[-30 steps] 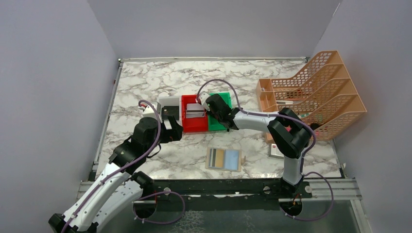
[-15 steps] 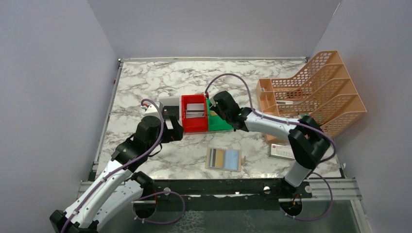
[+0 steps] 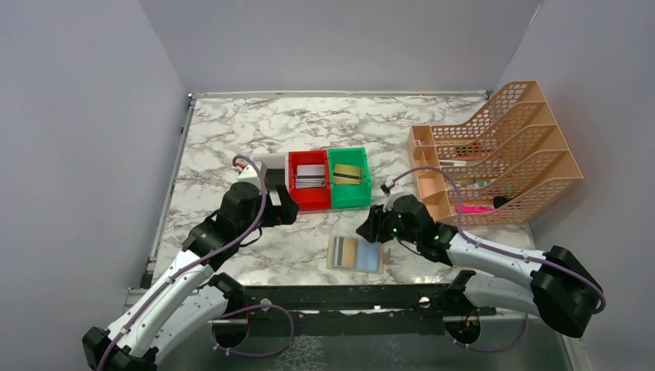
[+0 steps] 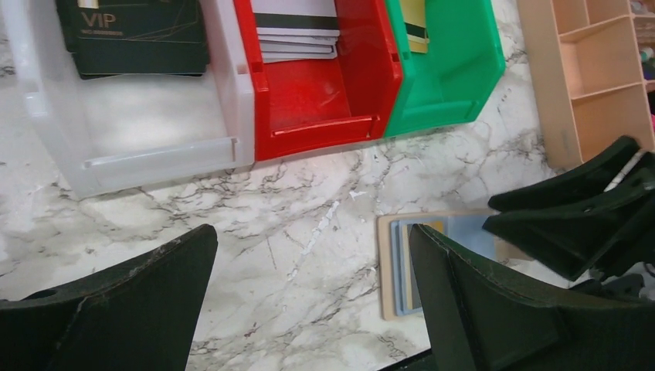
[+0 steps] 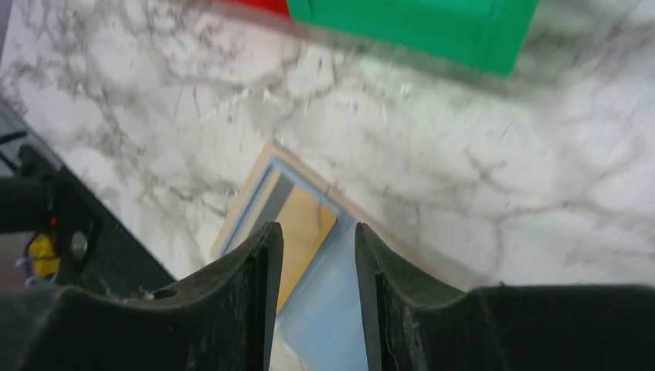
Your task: Take the credit cards out of the card holder
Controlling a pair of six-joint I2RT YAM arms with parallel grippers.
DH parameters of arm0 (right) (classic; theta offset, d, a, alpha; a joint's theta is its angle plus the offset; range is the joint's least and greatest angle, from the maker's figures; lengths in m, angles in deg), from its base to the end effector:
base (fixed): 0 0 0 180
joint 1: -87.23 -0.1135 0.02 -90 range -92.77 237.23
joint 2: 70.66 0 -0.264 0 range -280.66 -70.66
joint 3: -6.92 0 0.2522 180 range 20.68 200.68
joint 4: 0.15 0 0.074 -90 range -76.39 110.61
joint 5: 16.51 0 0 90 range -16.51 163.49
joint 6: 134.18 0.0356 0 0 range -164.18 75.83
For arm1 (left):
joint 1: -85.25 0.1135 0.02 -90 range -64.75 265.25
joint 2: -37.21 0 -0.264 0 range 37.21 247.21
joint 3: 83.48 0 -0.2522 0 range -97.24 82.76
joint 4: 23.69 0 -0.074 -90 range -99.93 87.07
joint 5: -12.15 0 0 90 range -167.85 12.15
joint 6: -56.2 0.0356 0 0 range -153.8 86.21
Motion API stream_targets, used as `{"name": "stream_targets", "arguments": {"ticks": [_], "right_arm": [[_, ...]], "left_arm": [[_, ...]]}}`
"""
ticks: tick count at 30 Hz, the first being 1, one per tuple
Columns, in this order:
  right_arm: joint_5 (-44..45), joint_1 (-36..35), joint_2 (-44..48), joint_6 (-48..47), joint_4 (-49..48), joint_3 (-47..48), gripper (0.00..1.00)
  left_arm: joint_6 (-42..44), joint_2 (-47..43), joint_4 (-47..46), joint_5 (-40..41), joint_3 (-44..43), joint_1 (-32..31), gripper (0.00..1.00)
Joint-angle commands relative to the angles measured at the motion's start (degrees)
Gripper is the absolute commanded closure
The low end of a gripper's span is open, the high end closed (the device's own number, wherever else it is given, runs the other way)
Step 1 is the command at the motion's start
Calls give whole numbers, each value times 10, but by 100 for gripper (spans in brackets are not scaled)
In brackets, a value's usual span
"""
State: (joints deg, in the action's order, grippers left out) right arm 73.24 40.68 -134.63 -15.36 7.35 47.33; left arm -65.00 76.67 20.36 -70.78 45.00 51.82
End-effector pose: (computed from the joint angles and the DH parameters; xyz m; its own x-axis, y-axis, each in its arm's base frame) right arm 0.1575 0.1665 0.1934 -0.6621 0.0020 -0.7494 -0.4673 0.7807 0.4149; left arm 0.1322 -0.0820 0.2761 -0.6163 -0.2092 -0.7592 0.1641 0.9088 -0.3836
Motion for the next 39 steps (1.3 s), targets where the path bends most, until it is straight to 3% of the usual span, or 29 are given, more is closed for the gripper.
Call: {"name": "stream_targets", "arguments": {"ticks": [1,17,28,39], "right_arm": [[-156,-3,33,134,-110,-72,55],[-190,-3,-17,184,-145,-112,57],[-203,-3,-98,228,-199,-131,61],[-153,-3,-126,290,-219,-164,70]], "left_arm": [[1,13,-73,-78,33,1,1],[-53,130,-254,-288,113,-5,14],[-58,235,-305,-245,97,-115,34],[-63,355,-349,-223,74,-186,58]]}}
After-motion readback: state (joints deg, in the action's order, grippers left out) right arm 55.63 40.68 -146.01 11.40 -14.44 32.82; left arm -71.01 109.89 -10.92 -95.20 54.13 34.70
